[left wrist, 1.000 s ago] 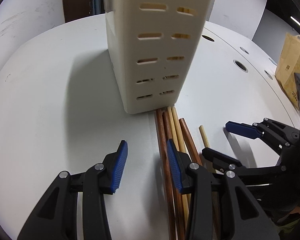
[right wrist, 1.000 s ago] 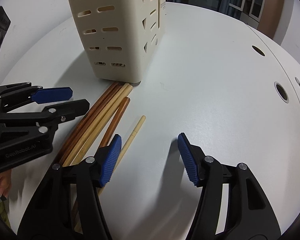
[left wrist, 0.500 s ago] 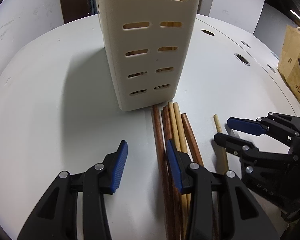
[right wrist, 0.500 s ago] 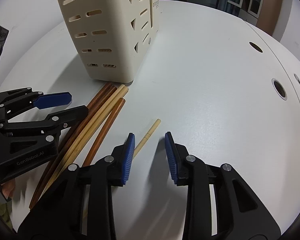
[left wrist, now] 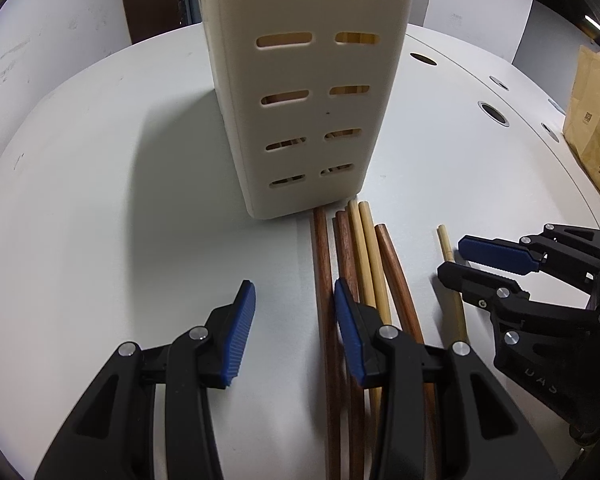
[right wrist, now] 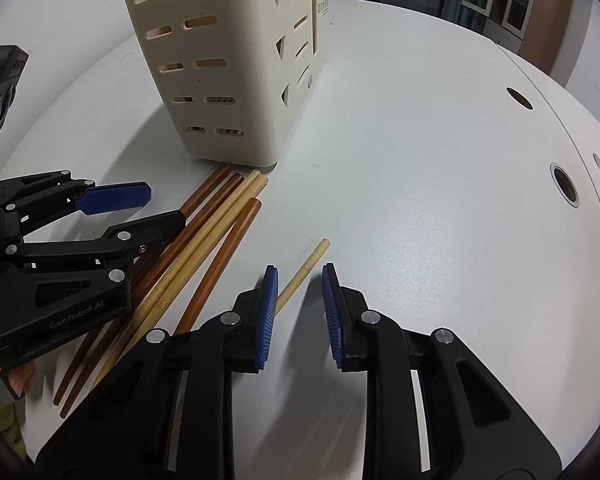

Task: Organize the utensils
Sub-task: 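Close the left tool on a dark brown chopstick while the right tool grasps a light one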

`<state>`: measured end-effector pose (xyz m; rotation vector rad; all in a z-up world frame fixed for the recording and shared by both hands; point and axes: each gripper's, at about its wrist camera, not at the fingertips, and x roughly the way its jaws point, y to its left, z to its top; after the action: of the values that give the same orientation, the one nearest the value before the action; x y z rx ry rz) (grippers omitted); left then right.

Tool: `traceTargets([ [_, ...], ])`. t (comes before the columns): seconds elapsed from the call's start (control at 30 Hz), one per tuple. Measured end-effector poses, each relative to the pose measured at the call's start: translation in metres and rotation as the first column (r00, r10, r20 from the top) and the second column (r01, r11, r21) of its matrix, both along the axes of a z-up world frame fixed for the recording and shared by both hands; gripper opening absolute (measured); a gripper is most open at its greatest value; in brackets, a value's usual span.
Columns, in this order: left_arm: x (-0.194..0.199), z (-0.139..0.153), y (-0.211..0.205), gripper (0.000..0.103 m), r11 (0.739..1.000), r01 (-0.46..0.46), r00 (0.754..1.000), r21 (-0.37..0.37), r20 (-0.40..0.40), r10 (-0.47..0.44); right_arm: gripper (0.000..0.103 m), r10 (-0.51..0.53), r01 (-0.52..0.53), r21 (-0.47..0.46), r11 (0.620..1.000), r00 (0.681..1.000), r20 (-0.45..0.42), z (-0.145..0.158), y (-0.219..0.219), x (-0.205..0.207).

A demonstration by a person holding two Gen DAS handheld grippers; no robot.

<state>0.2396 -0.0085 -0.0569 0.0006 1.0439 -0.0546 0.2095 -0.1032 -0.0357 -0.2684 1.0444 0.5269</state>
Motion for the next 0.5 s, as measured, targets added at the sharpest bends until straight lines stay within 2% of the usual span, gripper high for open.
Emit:
traceTargets([
  [0.07,0.0036,0.0008,-0.0047,0.032,0.999,0.01,1.0,0.032,-0.018,-0.009,0.018,0.012,-0.012,-0.011,1.0,1.0,-0.005,0.0002,0.0024,0.0003],
  [0.13,0.0057,0.0013,-0.0042,0.014,0.999,0.012,0.999,0.034,-0.032,-0.011,0.014,0.017,-0.017,-0.01,1.0,1.0,-0.021,0.0004,0.0038,0.0011],
  [0.17,0.0064,0.0012,-0.0033,0.011,0.999,0.012,0.999,0.048,-0.037,-0.011,0.013,0.017,-0.017,-0.008,1.0,1.0,-0.025,0.0004,0.0039,0.0014],
  [0.37,0.0056,0.001,0.0016,0.008,0.999,0.037,0.998,0.032,-0.047,-0.035,0.005,-0.006,0.006,0.019,1.0,1.0,-0.026,0.0002,-0.0024,0.0027],
  [0.5,-0.0002,0.0021,0.0039,0.006,0.999,0.034,0.999,0.032,-0.042,-0.033,0.004,-0.004,0.005,0.046,0.999,1.0,-0.03,0.0012,-0.0043,-0.001],
])
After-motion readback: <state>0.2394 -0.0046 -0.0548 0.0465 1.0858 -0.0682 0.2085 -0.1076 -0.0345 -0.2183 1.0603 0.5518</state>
